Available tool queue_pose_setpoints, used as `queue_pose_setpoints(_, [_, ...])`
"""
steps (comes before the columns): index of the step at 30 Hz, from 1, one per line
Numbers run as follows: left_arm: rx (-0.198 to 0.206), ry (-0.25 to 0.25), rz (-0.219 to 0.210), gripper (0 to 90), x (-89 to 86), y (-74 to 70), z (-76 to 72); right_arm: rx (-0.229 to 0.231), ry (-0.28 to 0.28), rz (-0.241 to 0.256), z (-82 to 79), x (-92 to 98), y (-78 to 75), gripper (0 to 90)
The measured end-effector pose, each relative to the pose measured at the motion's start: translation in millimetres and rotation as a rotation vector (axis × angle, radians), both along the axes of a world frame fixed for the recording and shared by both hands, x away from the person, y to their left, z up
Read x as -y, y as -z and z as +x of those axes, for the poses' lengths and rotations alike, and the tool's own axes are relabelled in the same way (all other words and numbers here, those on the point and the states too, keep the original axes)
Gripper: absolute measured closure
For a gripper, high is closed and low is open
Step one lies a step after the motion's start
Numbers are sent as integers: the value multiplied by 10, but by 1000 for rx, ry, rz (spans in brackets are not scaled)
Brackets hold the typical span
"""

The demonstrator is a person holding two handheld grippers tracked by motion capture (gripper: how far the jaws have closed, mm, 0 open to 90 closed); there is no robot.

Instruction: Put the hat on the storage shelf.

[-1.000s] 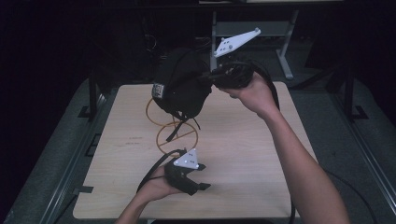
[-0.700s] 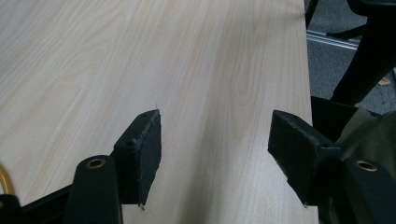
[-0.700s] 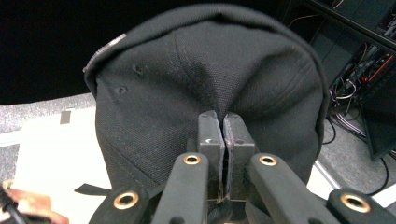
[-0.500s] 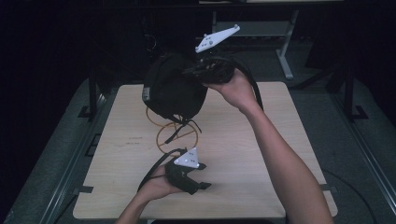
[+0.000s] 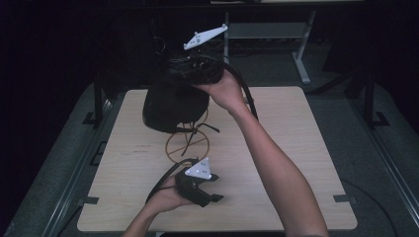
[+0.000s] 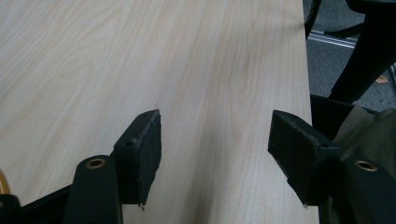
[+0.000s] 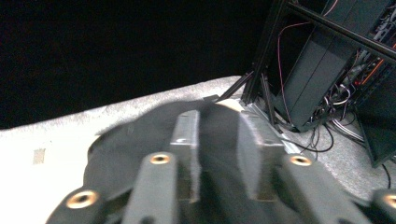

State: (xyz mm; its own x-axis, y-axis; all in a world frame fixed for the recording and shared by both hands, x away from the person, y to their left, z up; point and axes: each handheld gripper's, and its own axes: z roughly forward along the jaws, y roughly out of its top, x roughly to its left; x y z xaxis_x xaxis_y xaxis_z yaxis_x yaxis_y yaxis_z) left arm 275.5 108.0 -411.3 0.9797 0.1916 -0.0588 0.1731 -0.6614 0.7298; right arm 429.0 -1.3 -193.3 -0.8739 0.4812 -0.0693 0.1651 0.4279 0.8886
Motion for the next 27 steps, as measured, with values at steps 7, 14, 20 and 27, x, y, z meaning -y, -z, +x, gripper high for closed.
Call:
queue_pose_setpoints(7, [-6, -9, 2, 346, -7, 18, -3, -29, -9, -16, -15, 65, 52, 576])
queue_pose_setpoints(14, [-10, 3, 14, 345, 11, 28, -7, -48, 4, -21, -28, 260, 162, 564])
queue_pose_setpoints(20, [-15, -2, 14, 345, 13, 36, -9, -79, 10, -24, -26, 408, 262, 551])
queue_pose_setpoints(27, [-9, -3, 17, 345, 0, 34, 3, -91, 4, -17, -54, 515, 347, 545])
